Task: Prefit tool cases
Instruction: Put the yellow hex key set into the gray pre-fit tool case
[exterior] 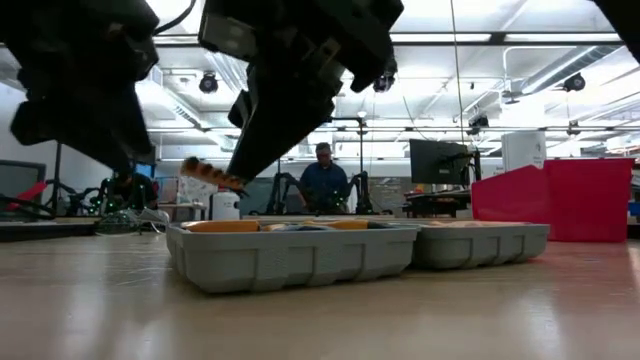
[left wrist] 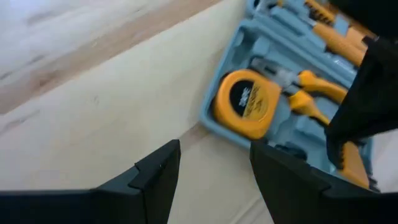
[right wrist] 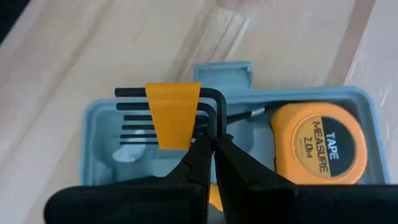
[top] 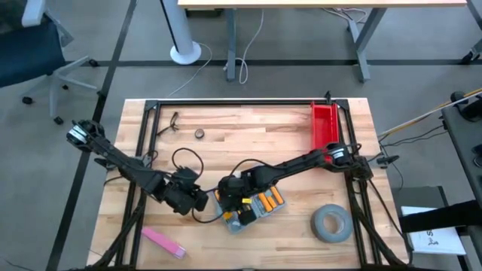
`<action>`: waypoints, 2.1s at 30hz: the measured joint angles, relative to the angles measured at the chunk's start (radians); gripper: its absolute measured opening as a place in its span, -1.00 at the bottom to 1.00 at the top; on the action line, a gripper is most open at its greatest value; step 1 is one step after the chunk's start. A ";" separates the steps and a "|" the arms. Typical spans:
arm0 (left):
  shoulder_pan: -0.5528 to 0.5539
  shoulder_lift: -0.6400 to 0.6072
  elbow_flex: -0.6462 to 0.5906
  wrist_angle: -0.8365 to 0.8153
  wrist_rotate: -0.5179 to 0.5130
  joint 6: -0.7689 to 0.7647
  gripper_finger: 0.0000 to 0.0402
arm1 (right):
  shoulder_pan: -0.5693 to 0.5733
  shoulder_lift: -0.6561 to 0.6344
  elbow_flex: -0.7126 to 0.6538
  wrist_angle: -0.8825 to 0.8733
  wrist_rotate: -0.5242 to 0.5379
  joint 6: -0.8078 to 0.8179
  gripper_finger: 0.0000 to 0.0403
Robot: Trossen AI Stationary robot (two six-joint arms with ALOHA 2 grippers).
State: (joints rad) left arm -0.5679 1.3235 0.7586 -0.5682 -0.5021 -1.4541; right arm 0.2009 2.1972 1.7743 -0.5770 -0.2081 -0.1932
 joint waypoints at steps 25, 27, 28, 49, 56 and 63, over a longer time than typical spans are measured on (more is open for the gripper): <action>-0.042 0.000 0.000 0.072 0.043 -0.034 0.01 | -0.009 0.074 0.024 -0.044 0.123 -0.043 -0.74; -0.042 0.000 0.000 0.080 0.043 -0.029 0.01 | -0.009 0.073 0.024 -0.062 0.123 -0.045 -0.59; -0.043 0.000 0.000 0.083 0.043 -0.028 0.01 | -0.009 0.073 0.024 -0.072 0.123 -0.048 -0.52; -0.047 -0.002 0.000 0.077 0.047 0.017 0.01 | 0.031 -0.015 0.022 -0.085 0.051 0.026 -0.23; -0.063 -0.064 0.000 -0.011 0.043 0.020 0.01 | 0.039 0.007 0.022 -0.032 0.051 0.037 -0.42; -0.097 -0.129 0.000 -0.069 0.021 0.021 0.01 | 0.039 0.038 0.022 -0.003 0.051 0.037 -0.52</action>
State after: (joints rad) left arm -0.6651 1.1940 0.7586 -0.6375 -0.4811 -1.4334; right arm 0.2398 2.2350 1.7958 -0.5802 -0.1570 -0.1562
